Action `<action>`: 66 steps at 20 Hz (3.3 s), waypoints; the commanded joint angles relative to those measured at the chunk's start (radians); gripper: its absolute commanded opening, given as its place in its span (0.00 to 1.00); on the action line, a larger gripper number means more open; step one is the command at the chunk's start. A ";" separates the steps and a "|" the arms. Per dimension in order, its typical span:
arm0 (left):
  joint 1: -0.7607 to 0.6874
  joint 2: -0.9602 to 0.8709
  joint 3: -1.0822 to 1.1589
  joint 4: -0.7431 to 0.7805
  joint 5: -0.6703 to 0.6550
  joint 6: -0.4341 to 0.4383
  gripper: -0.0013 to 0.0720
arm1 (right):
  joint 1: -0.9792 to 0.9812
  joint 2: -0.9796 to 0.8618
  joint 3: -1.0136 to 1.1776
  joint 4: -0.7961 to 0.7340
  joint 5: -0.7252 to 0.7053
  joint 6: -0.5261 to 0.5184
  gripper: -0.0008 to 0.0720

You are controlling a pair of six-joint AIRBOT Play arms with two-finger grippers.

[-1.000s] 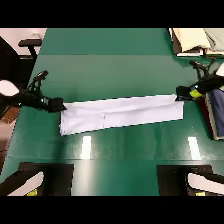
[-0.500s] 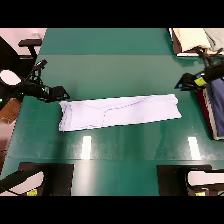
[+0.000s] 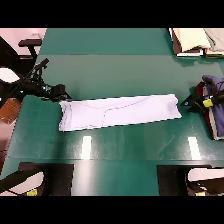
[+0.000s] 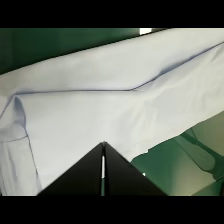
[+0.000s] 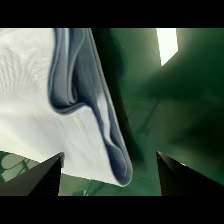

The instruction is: Fold the shirts.

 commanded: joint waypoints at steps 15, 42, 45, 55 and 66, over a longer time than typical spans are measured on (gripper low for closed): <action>-0.507 -0.360 0.202 -0.025 0.263 -0.092 0.05 | 0.145 0.109 0.124 0.210 0.008 -0.053 0.03; -0.236 -0.248 0.548 0.271 0.031 -0.119 0.06 | 1.022 0.234 0.397 0.288 -0.320 0.086 0.03; -0.092 -0.070 0.548 0.344 0.029 -0.118 0.06 | 1.220 0.109 0.397 0.289 -0.511 0.051 0.06; 0.048 0.081 0.547 0.369 -0.100 -0.110 0.06 | 1.113 0.061 0.294 0.083 -0.356 0.116 0.74; 0.048 0.080 0.541 0.338 -0.113 -0.111 0.06 | 0.634 0.157 -0.163 0.126 -0.355 0.133 0.87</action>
